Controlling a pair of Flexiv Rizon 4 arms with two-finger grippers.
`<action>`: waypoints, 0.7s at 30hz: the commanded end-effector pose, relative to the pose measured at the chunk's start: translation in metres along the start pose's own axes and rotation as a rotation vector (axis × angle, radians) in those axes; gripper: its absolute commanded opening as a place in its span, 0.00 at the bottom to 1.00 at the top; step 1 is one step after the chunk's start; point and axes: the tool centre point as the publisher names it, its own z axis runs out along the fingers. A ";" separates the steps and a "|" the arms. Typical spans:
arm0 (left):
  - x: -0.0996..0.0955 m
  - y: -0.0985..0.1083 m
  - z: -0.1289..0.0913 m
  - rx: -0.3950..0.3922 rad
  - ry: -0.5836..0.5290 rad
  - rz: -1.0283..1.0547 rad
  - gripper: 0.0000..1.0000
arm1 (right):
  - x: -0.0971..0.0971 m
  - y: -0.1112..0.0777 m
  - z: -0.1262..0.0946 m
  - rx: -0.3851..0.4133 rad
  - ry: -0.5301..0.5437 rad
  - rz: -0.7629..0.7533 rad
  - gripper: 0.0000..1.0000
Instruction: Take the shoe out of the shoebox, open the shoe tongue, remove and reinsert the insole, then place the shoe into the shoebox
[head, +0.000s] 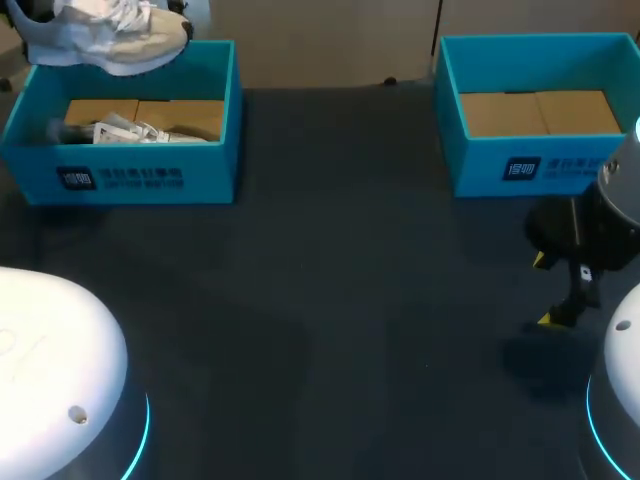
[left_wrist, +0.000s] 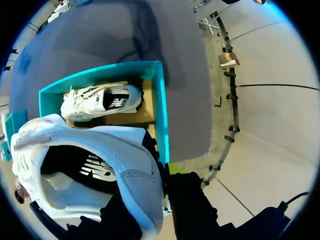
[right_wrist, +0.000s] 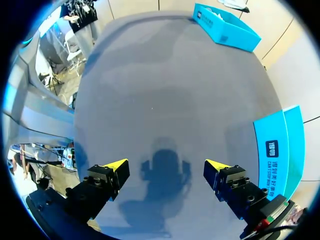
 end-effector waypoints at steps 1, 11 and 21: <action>-0.001 -0.005 -0.002 -0.030 0.003 -0.002 0.00 | 0.001 0.000 0.001 0.001 -0.002 0.000 1.00; -0.008 0.015 0.013 0.022 0.013 -0.032 0.00 | 0.001 0.000 0.001 0.001 -0.002 0.000 1.00; -0.012 0.031 0.048 0.083 0.053 -0.048 0.00 | 0.001 0.000 0.001 0.001 -0.002 0.000 1.00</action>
